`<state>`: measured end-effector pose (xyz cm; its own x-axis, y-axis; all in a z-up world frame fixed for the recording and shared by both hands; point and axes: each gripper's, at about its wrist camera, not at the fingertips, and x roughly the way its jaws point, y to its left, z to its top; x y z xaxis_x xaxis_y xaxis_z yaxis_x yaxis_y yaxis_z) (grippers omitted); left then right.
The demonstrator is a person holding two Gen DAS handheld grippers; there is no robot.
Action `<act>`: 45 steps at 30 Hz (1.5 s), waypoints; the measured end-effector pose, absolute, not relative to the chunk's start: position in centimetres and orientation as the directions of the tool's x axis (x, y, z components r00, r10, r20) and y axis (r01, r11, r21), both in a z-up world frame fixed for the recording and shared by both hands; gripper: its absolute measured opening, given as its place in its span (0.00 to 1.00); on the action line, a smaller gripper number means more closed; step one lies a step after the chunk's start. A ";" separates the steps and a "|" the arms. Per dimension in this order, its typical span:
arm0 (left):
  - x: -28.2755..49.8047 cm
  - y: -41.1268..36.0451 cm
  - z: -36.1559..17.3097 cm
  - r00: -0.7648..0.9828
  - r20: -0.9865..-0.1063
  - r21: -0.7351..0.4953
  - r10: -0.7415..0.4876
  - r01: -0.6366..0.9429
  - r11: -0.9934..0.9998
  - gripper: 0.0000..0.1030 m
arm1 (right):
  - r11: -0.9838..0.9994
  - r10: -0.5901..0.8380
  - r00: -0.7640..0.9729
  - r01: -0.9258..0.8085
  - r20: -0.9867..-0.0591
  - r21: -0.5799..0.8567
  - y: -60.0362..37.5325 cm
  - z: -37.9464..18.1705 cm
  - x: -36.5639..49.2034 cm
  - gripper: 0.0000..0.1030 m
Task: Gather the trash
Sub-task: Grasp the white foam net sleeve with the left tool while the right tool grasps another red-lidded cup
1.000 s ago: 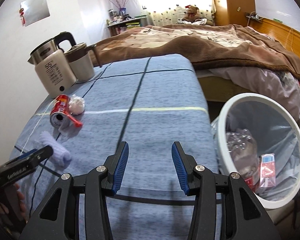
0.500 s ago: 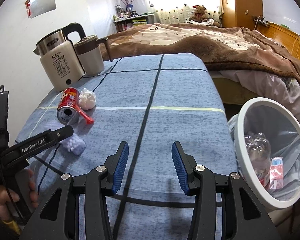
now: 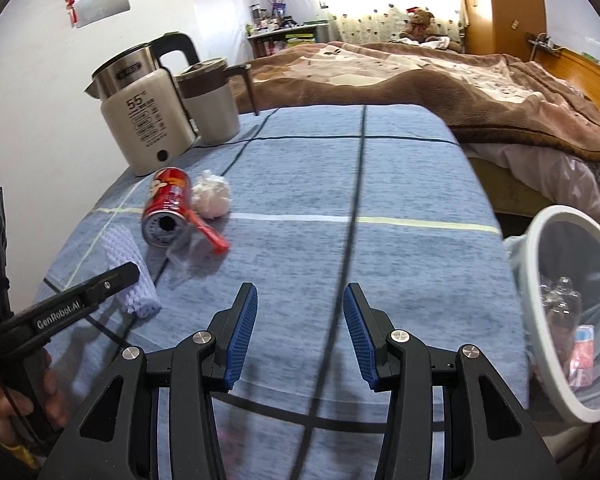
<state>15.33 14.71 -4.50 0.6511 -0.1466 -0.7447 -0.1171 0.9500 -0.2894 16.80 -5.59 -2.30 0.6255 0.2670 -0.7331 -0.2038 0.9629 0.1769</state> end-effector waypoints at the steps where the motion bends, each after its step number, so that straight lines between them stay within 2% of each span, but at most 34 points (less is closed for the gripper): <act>1: 15.2 15.0 -4.5 0.650 -0.747 -0.284 -0.144 -0.116 0.952 0.31 | 0.962 0.271 0.622 -0.211 -0.735 0.175 -5.1 -2.3 17.0 0.45; 5: 14.8 15.6 -4.2 0.655 -0.754 -0.177 -0.052 -0.127 0.976 0.31 | 0.950 0.305 0.606 -0.245 -0.735 0.193 -3.2 -2.4 17.7 0.45; 11: 14.7 16.4 -3.9 0.651 -0.759 -0.122 -0.011 -0.126 0.985 0.31 | 0.919 0.393 0.566 -0.274 -0.725 0.284 -0.8 -2.8 19.2 0.45; 17: 15.1 17.2 -4.3 0.644 -0.763 -0.171 -0.055 -0.119 0.978 0.31 | 0.885 0.465 0.531 -0.251 -0.709 0.393 0.6 -3.8 21.1 0.45; 30: 16.0 18.3 -5.3 0.628 -0.771 -0.248 -0.107 -0.141 0.959 0.46 | 0.939 0.342 0.536 -0.184 -0.772 0.289 1.4 -4.8 24.5 0.45; 36: 16.2 18.4 -5.5 0.628 -0.769 -0.264 -0.120 -0.141 0.954 0.47 | 0.946 0.323 0.556 -0.220 -0.766 0.239 2.1 -5.1 23.8 0.44; 40: 16.8 18.5 -5.6 0.633 -0.766 -0.272 -0.112 -0.161 0.949 0.47 | 0.951 0.305 0.560 -0.225 -0.770 0.212 2.3 -5.3 23.6 0.32; 45: 16.9 18.7 -5.6 0.647 -0.756 -0.291 -0.105 -0.188 0.938 0.45 | 0.952 0.306 0.571 -0.211 -0.762 0.224 1.6 -5.3 23.3 0.32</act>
